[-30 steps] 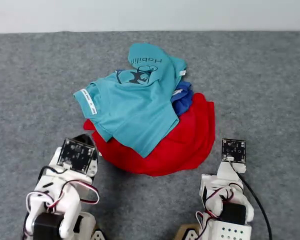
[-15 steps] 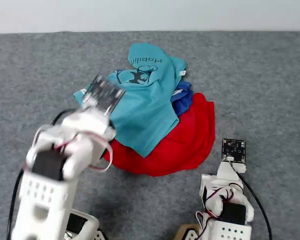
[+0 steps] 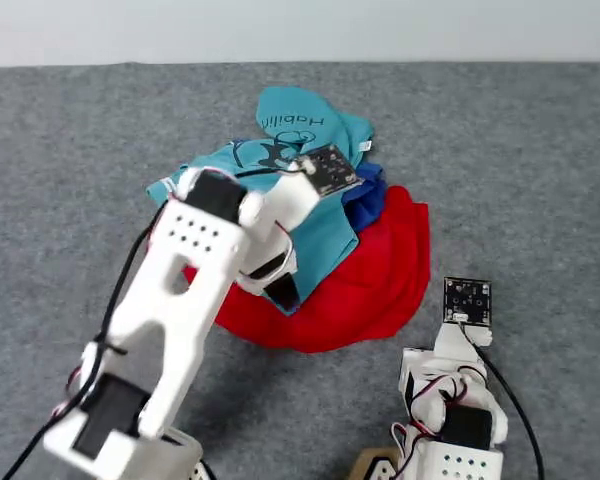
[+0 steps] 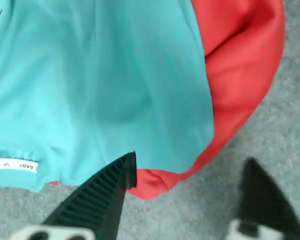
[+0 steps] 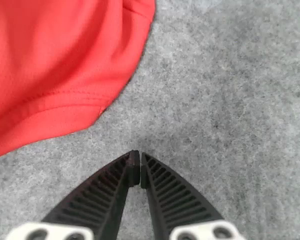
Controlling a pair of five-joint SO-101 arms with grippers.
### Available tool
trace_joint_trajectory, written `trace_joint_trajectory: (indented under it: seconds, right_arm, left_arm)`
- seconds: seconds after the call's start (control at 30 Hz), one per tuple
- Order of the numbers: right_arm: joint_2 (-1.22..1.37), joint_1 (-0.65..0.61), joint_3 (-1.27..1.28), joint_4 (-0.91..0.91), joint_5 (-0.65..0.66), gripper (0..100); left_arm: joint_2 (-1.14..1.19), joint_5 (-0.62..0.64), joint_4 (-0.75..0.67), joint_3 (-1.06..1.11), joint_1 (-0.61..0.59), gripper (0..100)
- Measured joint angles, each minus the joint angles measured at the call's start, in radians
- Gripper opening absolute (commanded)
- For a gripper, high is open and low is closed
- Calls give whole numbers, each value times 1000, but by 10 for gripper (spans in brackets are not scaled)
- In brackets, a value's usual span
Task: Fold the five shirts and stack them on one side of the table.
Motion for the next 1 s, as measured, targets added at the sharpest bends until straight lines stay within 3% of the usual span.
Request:
trace_joint_trajectory:
  seconds: [0.17,0.43,0.53,0.67,0.8,1.0]
  right_arm:
    - [0,0,0,0,0,10]
    - [0,0,0,0,0,10]
    - [0,0,0,0,0,10]
    - [0,0,0,0,0,10]
    - [0,0,0,0,0,10]
    - [0,0,0,0,0,10]
  left_arm:
    - [129,-26,-2,-71,2,387]
    - [368,-9,-143,-78,-28,381]
    - [433,43,-170,-91,-35,278]
    - [446,40,-170,-98,-35,11]
    - [457,-21,-157,-124,-48,2]
    - [466,-41,34,-304,-160,3]
